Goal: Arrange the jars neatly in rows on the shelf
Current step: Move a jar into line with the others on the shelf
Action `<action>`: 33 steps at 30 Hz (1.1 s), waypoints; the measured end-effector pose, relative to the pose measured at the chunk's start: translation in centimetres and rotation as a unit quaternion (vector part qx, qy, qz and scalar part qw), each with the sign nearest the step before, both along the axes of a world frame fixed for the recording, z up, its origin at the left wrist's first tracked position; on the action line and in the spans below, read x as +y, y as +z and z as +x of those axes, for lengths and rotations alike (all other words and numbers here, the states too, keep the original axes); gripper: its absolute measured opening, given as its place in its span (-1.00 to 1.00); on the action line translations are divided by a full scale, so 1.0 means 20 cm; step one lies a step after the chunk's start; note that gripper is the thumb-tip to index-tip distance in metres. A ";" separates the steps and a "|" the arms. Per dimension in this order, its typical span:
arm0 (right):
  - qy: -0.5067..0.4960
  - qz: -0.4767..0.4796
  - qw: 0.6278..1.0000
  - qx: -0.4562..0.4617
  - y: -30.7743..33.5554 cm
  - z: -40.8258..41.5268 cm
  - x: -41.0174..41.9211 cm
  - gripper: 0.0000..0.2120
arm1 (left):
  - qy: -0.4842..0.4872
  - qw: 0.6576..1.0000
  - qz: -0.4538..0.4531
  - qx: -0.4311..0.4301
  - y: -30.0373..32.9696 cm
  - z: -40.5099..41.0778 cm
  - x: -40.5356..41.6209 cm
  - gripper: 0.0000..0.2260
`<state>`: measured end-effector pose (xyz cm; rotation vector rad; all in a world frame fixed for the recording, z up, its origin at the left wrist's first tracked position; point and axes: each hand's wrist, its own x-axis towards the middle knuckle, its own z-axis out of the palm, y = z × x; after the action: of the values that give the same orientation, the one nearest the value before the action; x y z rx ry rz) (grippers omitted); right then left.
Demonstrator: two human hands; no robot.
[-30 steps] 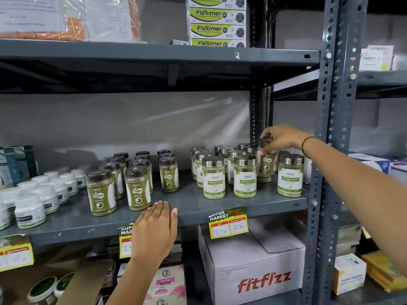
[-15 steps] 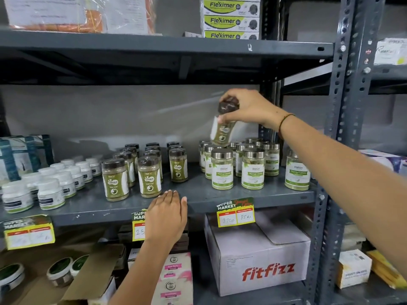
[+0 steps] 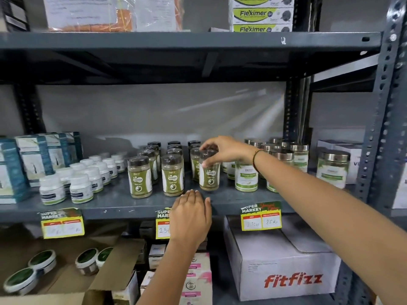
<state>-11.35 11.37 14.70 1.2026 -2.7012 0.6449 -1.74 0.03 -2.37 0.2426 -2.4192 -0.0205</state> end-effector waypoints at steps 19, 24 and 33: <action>-0.003 -0.025 0.998 -0.058 -0.06 0.00 -0.05 -0.28 | -0.001 1.000 0.004 -0.010 0.00 -0.02 -0.01 -0.49; -0.028 -0.078 0.997 -0.008 -0.03 0.07 0.04 -0.29 | -0.007 1.000 0.003 -0.021 0.00 -0.02 -0.02 -0.45; -0.118 -0.137 0.973 0.145 0.02 0.12 0.43 -0.52 | -0.010 0.999 0.011 -0.035 0.02 0.00 -0.01 -0.47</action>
<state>-8.89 20.01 15.17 0.8214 -2.3671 0.7140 -1.71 -0.17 -1.98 0.2327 -2.4922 -0.0490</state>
